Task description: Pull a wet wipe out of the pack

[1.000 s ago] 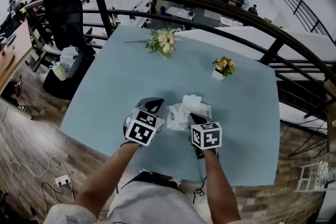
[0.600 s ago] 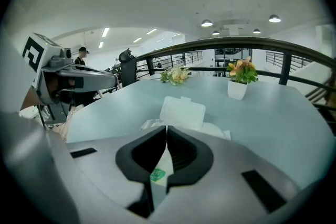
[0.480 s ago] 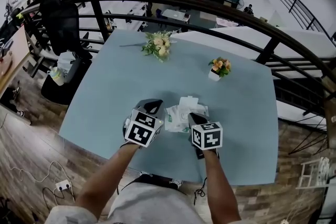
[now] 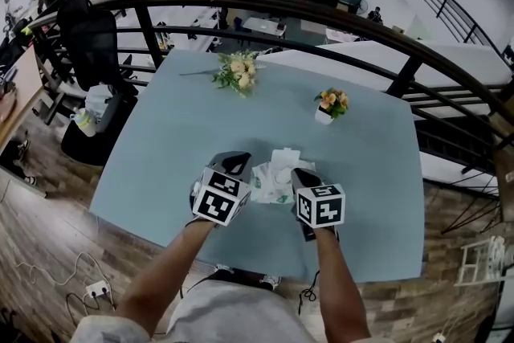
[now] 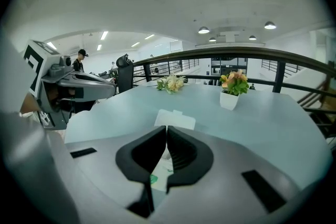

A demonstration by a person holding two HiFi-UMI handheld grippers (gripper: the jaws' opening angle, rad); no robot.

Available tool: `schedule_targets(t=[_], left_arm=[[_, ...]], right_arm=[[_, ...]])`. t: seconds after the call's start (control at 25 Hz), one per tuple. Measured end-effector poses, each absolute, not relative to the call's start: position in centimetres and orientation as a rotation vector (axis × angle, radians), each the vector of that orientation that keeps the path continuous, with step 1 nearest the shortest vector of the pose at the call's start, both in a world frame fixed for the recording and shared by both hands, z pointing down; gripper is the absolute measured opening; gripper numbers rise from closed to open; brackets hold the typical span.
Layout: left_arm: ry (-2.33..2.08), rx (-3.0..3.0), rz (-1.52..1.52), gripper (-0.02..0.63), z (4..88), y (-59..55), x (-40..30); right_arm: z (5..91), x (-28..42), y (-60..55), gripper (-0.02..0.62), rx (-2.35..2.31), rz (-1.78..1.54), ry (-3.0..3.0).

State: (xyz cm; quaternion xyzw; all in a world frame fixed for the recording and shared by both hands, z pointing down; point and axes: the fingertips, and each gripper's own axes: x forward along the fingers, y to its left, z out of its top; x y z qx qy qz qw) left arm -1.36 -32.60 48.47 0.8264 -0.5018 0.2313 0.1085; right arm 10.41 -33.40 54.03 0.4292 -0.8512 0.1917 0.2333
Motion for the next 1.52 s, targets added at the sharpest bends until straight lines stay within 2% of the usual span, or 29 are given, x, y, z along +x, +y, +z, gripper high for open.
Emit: schedule_targets(t=[1.52], left_arm=[[-1.423,2.536,0.649,-0.006,46.5,-33.4,2.9]], right_arm=[[48.4,16.8,-34.0,0.014,1.421,0.453,-2.364]])
